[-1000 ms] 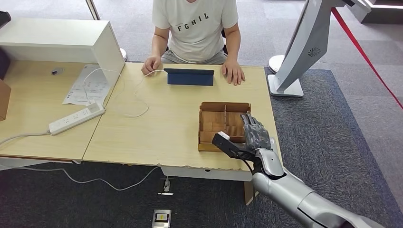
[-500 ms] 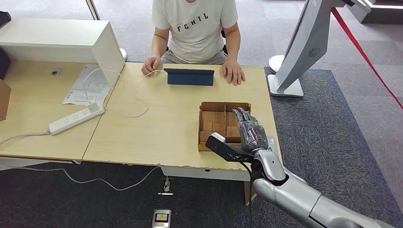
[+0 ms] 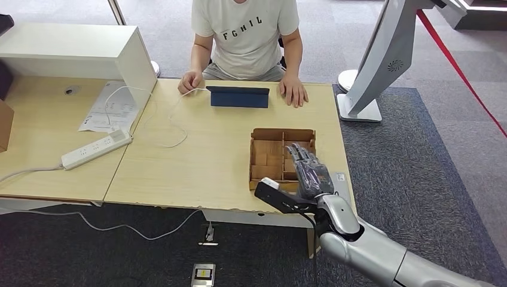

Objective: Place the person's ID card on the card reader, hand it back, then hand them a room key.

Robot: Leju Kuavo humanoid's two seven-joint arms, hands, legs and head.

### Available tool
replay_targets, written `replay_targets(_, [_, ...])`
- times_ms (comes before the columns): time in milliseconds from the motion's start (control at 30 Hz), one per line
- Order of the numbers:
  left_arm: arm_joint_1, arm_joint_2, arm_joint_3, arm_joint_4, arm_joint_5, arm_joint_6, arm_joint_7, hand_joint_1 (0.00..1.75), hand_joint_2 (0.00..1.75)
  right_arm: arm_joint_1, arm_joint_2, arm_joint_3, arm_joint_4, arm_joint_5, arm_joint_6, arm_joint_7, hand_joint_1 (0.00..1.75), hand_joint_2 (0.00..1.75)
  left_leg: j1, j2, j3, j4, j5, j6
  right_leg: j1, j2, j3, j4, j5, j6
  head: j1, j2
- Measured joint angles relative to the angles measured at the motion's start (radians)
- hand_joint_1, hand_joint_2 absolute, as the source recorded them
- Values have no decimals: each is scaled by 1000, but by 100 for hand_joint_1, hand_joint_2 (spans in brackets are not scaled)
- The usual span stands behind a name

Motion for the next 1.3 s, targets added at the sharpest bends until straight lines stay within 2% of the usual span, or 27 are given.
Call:
replay_targets(533, [0,0,1,0,0,14,-12,0,0,13,18,38,49,44,-10,-17,0,175,0,0,0,0,0,0,0,0,0,0,0,0,0,0])
replay_targets(867, [1,0,5,0,0,17,-18,0,0,11,20,37,91,153,28,63,0,175,0,0,0,0,0,0,0,0,0,0,0,0,0,0])
replay_targets(1300, [3,-1,22,0,0,28,-4,0,0,15,15,27,97,155,53,83,0,175,0,0,0,0,0,0,0,0,0,0,0,0,0,0])
